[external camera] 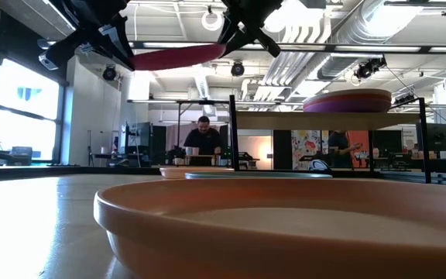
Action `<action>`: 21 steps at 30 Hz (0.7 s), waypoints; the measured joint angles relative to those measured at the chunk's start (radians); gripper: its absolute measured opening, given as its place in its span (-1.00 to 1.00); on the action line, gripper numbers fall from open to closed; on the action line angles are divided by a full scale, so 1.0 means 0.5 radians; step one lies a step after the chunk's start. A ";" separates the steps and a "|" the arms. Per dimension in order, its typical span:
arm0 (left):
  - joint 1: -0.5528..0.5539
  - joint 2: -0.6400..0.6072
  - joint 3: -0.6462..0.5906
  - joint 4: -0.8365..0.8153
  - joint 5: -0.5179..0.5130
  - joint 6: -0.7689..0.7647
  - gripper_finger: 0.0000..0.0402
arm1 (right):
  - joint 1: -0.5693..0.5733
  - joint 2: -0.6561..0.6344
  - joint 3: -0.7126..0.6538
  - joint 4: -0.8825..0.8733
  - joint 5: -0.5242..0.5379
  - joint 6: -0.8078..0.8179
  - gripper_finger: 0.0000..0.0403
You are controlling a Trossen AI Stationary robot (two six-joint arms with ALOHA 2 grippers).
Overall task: Place and stack plates onto a shelf
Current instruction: Stack the pink plate on top of the white plate on the shelf
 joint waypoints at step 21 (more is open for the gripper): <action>0.007 -0.001 0.001 0.107 0.197 -1.308 -0.38 | -0.021 0.001 0.000 -0.162 -0.028 0.077 -1.00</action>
